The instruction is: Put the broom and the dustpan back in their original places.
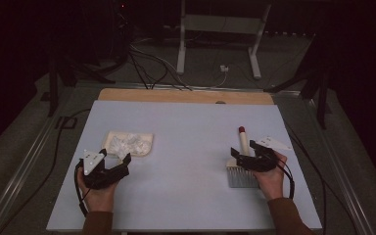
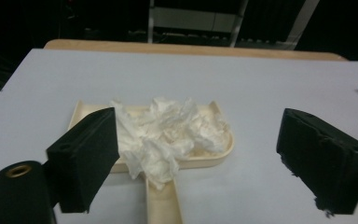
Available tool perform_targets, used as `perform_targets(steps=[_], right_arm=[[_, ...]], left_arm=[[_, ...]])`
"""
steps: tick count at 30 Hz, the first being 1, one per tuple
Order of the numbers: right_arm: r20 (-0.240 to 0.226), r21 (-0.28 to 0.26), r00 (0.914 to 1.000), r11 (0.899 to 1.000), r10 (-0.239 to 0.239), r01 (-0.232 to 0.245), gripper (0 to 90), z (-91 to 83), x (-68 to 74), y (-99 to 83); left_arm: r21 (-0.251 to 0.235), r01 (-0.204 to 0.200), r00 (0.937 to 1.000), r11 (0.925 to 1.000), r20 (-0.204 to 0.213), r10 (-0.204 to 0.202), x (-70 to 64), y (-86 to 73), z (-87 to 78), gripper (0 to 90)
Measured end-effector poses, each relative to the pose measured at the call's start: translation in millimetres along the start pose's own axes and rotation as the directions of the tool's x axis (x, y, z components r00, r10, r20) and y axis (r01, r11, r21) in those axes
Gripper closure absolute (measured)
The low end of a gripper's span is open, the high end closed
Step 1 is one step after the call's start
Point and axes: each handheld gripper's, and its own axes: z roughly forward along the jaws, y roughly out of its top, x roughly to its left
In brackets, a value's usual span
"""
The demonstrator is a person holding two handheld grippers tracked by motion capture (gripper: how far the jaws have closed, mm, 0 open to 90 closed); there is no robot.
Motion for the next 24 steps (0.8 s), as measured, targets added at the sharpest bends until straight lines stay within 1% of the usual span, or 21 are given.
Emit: perform_targets(steps=[5, 7, 9, 10, 11, 12, 13, 14, 17, 20, 21, 24], right_arm=[[-0.041, -0.047, 0.9988, 0.999, -0.026, 0.024, 11.8, -4.7, 8.9, -3.4], [-0.051, -0.072, 0.9974, 0.996, -0.051, 0.048, 10.9, -6.1, 12.7, -5.4], [-0.072, -0.103, 0.9956, 0.993, -0.06, 0.053, 9.4, -6.9, 15.1, -7.5], [-0.072, -0.112, 0.995, 0.992, -0.069, 0.061, 8.3, -6.8, 17.0, -8.3], [-0.075, -0.116, 0.9934, 0.99, -0.087, 0.078, 6.3, -6.1, 19.4, -9.1], [-0.082, -0.117, 0.9922, 0.99, -0.094, 0.084, 3.6, -5.3, 21.1, -9.5], [-0.078, -0.116, 0.9906, 0.988, -0.113, 0.103, 2.0, -3.9, 24.1, -10.2], [-0.077, -0.116, 0.9894, 0.987, -0.124, 0.114, 1.7, -3.4, 25.7, -10.7], [-0.084, -0.129, 0.9853, 0.982, -0.149, 0.138, 0.0, -2.4, 32.5, -12.4], [-0.095, -0.148, 0.9817, 0.978, -0.165, 0.15, 0.0, -3.7, 36.6, -12.7], [-0.1, -0.151, 0.9806, 0.977, -0.168, 0.152, 0.0, -4.1, 37.4, -12.7], [-0.105, -0.146, 0.9807, 0.978, -0.165, 0.149, 0.0, -3.8, 38.4, -12.9]], left_arm=[[0.016, -0.037, 0.9992, 0.9992, 0.019, 0.036, -4.1, 2.0, 0.5, 4.0], [0.009, -0.044, 0.9985, 0.999, 0.033, 0.043, -5.9, 2.8, -0.3, 1.6], [0.003, -0.052, 0.9976, 0.9987, 0.047, 0.052, -7.9, 4.4, -0.9, 0.4], [-0.003, -0.056, 0.9972, 0.9984, 0.051, 0.056, -9.4, 5.4, -1.4, 0.4], [-0.009, -0.057, 0.9968, 0.9983, 0.055, 0.058, -10.2, 6.0, -1.6, 0.4], [-0.009, -0.066, 0.9962, 0.9978, 0.057, 0.066, -11.3, 6.8, -2.2, 0.4], [-0.013, -0.068, 0.9959, 0.9976, 0.059, 0.069, -11.9, 7.1, -2.4, 0.3], [-0.015, -0.069, 0.9955, 0.9975, 0.064, 0.07, -12.7, 7.3, -2.7, 0.3], [-0.014, -0.082, 0.995, 0.9966, 0.057, 0.082, -13.5, 7.2, -3.5, 0.3], [-0.007, -0.077, 0.9957, 0.997, 0.051, 0.077, -12.8, 5.7, -3.2, 0.3], [-0.002, -0.072, 0.9959, 0.9974, 0.055, 0.072, -12.7, 5.1, -2.8, 0.3], [0.005, -0.073, 0.9957, 0.9973, 0.057, 0.073, -17.0, 4.1, -1.4, 0.3]])
